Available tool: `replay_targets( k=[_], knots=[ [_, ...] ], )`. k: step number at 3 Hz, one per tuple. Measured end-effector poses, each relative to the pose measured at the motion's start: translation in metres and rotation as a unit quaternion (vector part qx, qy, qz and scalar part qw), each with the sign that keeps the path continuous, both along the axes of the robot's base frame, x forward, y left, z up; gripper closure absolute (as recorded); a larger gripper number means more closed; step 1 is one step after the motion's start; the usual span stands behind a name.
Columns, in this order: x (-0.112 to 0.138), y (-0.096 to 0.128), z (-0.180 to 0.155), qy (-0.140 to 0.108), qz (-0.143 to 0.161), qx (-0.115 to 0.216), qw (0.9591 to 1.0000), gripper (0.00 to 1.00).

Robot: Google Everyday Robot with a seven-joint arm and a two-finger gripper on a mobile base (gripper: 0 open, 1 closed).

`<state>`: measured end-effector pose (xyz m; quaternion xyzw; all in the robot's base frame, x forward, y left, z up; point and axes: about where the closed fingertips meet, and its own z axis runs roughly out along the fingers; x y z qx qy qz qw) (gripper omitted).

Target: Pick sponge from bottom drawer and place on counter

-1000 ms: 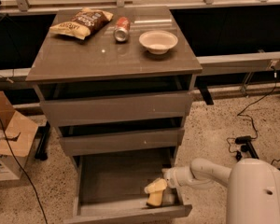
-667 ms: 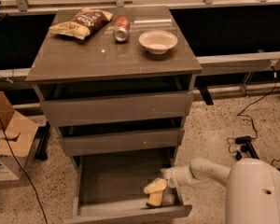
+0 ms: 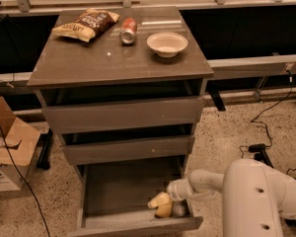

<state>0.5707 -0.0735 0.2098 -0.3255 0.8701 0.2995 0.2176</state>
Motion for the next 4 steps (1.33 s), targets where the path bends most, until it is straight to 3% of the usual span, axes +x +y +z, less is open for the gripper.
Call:
replay_targets(
  k=[1,2,3,4],
  knots=[
    [0.000,-0.001,-0.034,0.003,-0.010,-0.072,0.9973,0.00],
    [-0.003,-0.004,-0.065,0.009,-0.015,-0.132,0.9911,0.00],
    [-0.010,-0.009,-0.092,0.026,-0.017,-0.171,0.9848,0.00],
    [-0.017,-0.013,-0.107,0.041,-0.023,-0.188,0.9810,0.19]
  ],
)
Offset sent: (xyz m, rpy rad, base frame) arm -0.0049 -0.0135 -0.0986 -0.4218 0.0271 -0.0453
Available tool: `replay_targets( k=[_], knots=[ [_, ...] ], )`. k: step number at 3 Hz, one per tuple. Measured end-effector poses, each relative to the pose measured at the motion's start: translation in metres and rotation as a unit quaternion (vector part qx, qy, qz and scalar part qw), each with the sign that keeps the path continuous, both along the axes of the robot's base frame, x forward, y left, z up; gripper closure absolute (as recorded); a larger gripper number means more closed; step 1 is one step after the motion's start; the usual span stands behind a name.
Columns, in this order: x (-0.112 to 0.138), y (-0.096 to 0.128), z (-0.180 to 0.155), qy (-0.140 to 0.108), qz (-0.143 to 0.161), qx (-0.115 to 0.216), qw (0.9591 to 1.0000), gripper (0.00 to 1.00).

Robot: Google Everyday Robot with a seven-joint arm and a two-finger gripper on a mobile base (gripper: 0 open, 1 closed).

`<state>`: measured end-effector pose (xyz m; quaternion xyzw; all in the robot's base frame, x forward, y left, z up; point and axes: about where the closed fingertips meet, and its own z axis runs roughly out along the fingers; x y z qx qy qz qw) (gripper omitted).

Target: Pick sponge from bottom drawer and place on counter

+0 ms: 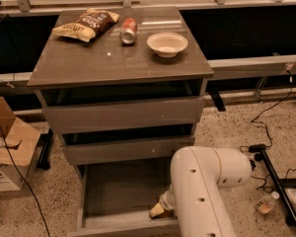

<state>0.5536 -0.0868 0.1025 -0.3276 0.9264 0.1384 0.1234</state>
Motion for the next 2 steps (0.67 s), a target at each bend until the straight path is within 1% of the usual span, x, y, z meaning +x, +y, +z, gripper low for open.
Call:
replay_targets(
  k=[1,2],
  knots=[
    [-0.0009,0.0000,0.0052,0.001,0.000,-0.001,1.0000,0.50],
    [-0.0009,0.0000,0.0115,0.001,0.000,-0.001,1.0000,0.72]
  ],
)
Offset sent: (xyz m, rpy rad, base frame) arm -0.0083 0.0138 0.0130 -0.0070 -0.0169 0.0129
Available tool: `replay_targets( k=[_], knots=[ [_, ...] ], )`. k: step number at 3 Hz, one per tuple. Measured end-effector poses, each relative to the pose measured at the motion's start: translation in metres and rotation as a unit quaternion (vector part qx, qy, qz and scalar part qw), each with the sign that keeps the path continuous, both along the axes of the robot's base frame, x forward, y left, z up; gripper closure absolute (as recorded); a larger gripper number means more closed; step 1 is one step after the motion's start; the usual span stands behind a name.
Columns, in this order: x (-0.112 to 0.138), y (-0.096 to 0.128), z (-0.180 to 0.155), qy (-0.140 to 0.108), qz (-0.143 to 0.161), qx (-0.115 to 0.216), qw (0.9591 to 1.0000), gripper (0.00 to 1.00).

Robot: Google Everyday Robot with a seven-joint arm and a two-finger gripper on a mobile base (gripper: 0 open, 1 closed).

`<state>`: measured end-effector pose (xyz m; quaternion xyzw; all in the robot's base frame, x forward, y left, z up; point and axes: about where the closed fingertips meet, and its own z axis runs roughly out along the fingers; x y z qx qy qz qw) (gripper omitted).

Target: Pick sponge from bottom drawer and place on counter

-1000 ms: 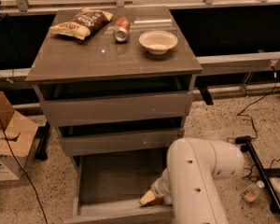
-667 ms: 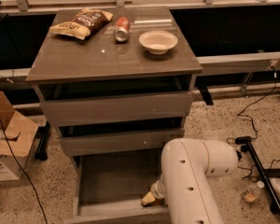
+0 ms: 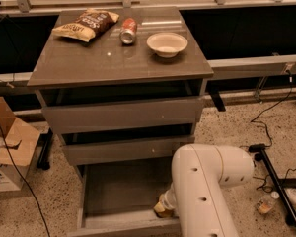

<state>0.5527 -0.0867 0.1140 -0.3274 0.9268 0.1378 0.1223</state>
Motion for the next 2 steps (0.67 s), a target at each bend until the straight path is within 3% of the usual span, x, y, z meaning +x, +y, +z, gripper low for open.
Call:
replay_targets(
  k=[1,2],
  knots=[
    [0.008,0.016,0.032,-0.048,0.014,0.047,0.9976,1.00],
    [0.011,0.031,0.059,-0.077,0.017,0.114,0.9904,1.00]
  ],
)
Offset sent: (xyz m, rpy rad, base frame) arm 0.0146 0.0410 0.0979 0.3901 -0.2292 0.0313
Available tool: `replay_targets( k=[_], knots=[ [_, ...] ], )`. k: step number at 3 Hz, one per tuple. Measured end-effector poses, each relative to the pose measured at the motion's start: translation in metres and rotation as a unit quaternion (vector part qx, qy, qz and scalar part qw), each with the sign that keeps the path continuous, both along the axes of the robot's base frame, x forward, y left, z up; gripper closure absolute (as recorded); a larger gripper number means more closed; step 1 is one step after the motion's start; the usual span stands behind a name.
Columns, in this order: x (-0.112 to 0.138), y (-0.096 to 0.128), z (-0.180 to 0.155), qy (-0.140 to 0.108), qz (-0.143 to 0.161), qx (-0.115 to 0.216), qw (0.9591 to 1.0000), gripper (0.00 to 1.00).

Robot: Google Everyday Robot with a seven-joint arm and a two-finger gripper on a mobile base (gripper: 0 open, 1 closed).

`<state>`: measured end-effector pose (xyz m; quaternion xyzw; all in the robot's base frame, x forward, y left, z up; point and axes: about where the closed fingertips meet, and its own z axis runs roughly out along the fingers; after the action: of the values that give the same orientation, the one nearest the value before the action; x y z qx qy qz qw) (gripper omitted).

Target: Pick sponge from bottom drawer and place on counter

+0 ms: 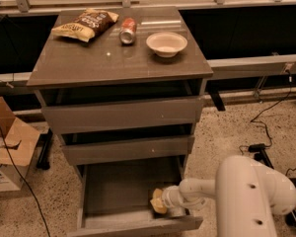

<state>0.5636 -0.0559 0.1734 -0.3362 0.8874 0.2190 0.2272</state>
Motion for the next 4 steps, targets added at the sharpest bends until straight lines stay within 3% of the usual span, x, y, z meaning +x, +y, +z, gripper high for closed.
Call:
replay_targets(
  k=[1,2,3,4],
  knots=[
    [-0.004,0.015,0.070,-0.069,0.027,0.102,0.9920,1.00],
    [-0.014,0.012,0.128,-0.121,0.047,0.168,0.9772,1.00],
    [-0.040,0.001,0.212,-0.201,0.095,0.215,0.9511,1.00],
    [-0.070,-0.020,0.301,-0.288,0.145,0.225,0.9193,1.00]
  ],
)
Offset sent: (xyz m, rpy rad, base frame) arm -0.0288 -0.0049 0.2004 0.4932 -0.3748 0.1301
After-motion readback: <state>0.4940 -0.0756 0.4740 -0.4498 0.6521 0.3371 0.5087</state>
